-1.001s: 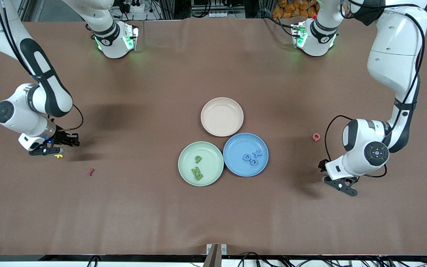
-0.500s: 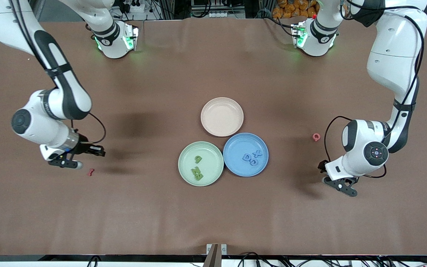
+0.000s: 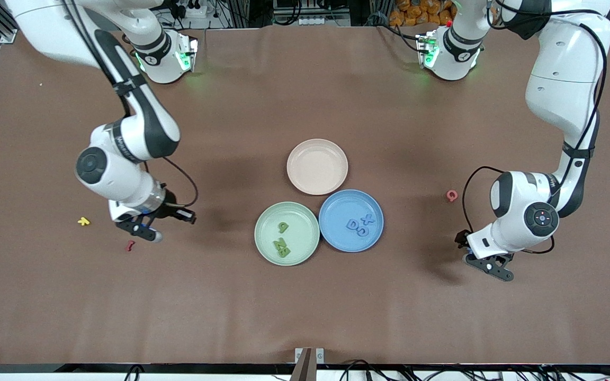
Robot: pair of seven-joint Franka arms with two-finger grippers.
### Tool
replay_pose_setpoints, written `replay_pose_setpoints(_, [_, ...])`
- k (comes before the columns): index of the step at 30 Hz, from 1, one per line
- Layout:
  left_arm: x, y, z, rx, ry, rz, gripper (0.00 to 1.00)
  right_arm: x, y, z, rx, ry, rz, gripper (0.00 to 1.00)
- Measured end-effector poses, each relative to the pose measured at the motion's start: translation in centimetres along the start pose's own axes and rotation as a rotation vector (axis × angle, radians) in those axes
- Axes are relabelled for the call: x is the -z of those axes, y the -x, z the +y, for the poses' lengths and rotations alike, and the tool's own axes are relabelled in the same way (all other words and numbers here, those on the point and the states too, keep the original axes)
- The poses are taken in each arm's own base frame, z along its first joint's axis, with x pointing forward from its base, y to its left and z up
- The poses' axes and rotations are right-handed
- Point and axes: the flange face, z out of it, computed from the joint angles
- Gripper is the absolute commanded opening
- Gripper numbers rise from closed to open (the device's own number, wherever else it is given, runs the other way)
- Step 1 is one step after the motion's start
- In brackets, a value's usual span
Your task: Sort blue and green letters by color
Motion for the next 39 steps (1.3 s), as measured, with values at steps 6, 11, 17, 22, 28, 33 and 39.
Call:
replay_pose_setpoints(6, [-0.1,-0.1,0.1,0.003,0.005,0.010,0.94,-0.5,2.2,-4.7,-0.072,-0.016,-0.001,0.00])
replay_pose_setpoints(11, [-0.1,-0.2,0.1,0.011,0.010,0.022,0.93,-1.4,2.8,-7.2,-0.119,-0.015,0.004,0.00])
replay_pose_setpoints(17, [-0.2,-0.3,0.1,0.015,0.010,0.030,0.91,-2.2,2.8,-8.8,-0.154,-0.020,0.005,0.00])
replay_pose_setpoints(22, [-0.3,-0.2,0.0,0.016,0.008,0.036,0.88,-2.4,2.9,-10.0,-0.173,-0.027,0.007,0.00])
replay_pose_setpoints(28, [-0.7,0.1,-0.2,0.022,0.009,0.039,0.79,-2.8,3.5,-11.3,-0.211,-0.028,0.009,0.00])
replay_pose_setpoints(33, [-0.7,0.0,-0.1,0.029,0.016,0.048,0.69,-3.2,4.1,-12.3,-0.252,-0.029,0.006,0.00])
replay_pose_setpoints(39, [-0.6,0.0,-0.1,0.032,0.015,0.055,0.69,-4.2,5.0,-14.6,-0.306,-0.040,0.003,0.00])
